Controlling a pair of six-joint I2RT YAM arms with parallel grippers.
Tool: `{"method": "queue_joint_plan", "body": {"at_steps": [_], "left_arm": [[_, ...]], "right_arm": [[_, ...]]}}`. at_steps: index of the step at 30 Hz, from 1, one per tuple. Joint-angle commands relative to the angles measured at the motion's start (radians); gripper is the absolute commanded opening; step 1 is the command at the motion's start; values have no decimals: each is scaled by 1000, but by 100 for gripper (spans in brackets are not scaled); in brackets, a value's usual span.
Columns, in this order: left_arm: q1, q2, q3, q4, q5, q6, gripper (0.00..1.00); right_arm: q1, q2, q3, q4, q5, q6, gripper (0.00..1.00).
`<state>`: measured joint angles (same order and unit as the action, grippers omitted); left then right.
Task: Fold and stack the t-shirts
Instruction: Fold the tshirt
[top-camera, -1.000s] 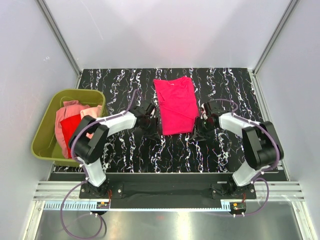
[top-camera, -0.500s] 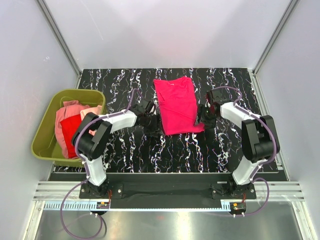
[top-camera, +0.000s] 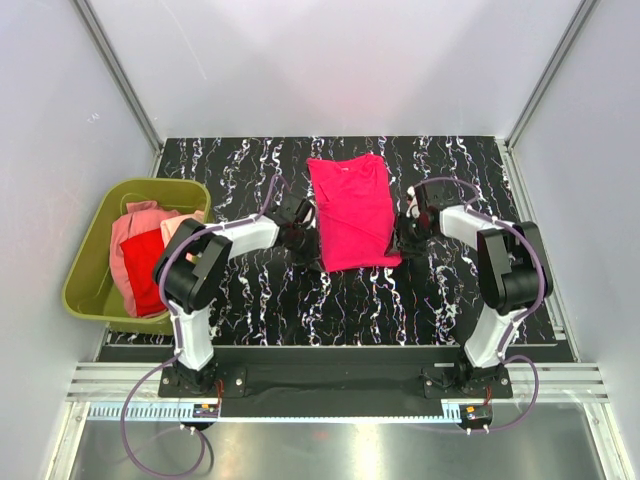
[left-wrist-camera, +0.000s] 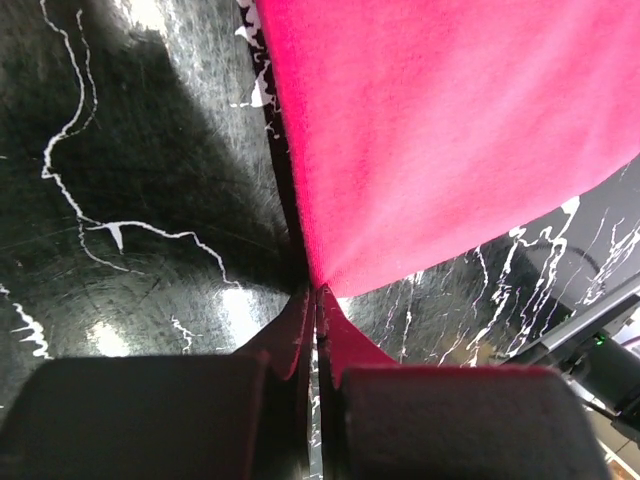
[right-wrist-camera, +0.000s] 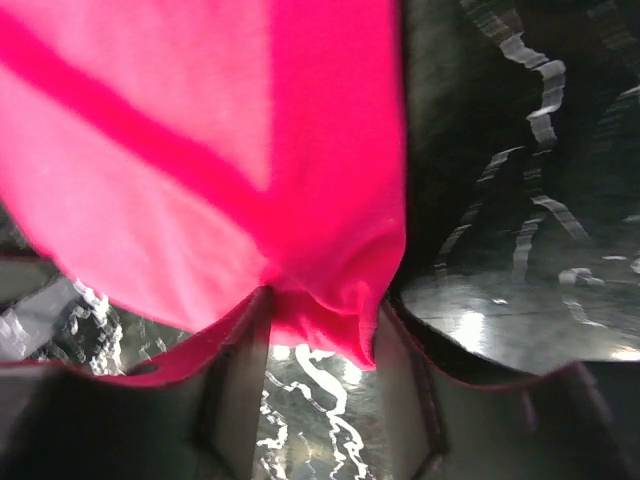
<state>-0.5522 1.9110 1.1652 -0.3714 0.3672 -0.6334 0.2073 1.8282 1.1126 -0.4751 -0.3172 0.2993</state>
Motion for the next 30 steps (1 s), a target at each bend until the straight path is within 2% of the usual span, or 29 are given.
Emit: {"method": "queue_joint_plan", "body": {"at_steps": [1,4,5,8,11,16,18,21,22,25,26,30], "left_arm": [[11,-47,11,-58,-31,47,0],[12,-79,-12,-113,-69,67,0],[11,-93,-21,-130,-103,70,0],[11,-131,-93,-136,-128,69,0],[11,-176,-180,-109,-113,52,0],[11,-239,-228,-107,-139,47,0],[11,-273,-251,-90,-99,47,0],[11,-305,-286,-40,-19,26,3],[9,-308,-292,-29,-7,20,17],[8,-328,-312,-31,-4,18,32],[8,-343,-317,-31,-17,18,38],[9,-359,-326,-28,-21,23,45]], "right_arm": [[6,-56,-100,97,-124,32,43],[10,-99,-198,168,-180,101,28],[14,-127,-221,200,-177,127,16],[26,-188,-310,252,-168,178,6],[32,-240,-385,277,-142,205,4],[35,-280,-422,274,-134,213,2],[37,-285,-433,268,-134,210,2],[53,-293,-442,273,-161,218,15],[63,-300,-447,271,-161,221,28],[81,-339,-464,267,-163,238,48],[83,-351,-468,262,-163,244,50],[87,-397,-484,219,-132,244,55]]}}
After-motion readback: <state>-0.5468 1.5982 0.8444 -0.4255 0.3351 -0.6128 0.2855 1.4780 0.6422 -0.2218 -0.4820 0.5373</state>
